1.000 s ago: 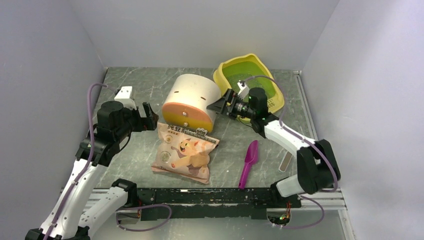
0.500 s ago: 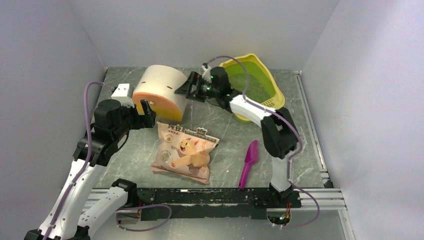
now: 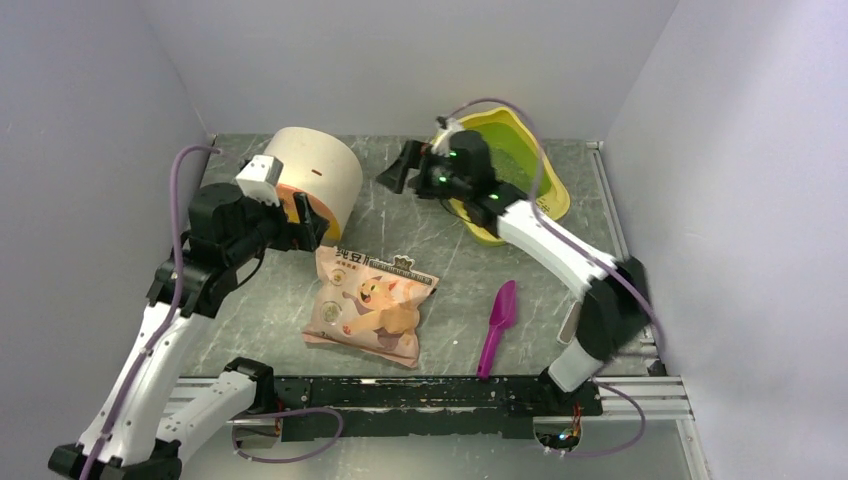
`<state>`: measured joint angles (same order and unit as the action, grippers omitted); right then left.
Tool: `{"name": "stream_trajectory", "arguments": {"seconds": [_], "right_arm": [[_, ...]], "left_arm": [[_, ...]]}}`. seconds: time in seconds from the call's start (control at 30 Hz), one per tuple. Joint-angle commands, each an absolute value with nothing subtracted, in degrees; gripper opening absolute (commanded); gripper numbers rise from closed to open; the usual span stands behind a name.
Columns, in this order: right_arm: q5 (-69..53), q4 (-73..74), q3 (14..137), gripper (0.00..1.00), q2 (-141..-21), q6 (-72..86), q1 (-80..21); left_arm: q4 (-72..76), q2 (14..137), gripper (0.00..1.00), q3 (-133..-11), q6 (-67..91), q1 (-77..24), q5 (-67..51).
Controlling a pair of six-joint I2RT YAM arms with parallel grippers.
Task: Fill the litter box with clean litter
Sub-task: Move the distractor to the center of the board.
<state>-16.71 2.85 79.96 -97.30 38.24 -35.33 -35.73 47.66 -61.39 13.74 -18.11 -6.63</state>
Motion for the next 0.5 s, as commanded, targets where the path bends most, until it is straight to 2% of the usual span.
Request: {"name": "stream_trajectory", "arguments": {"seconds": [0.0,0.13,0.3,0.47], "right_arm": [[-1.5,6.6,69.4,1.00,-79.4,34.1,-35.0],[4.6,4.4,58.8,1.00,-67.1,34.2,-33.9],[10.6,7.4,56.0,1.00,-58.6,33.1,-32.6],[12.0,7.7,54.9,1.00,-55.2,32.6,-31.7]], "left_arm": [[-34.6,52.9,0.99,-62.8,15.9,-18.4,-8.5],[-31.3,54.4,0.99,-58.8,18.8,-19.6,-2.3],[-25.3,56.9,0.99,-53.9,21.6,-21.0,-0.1],[-16.6,60.2,0.99,-50.1,23.3,-22.1,2.5]]}}
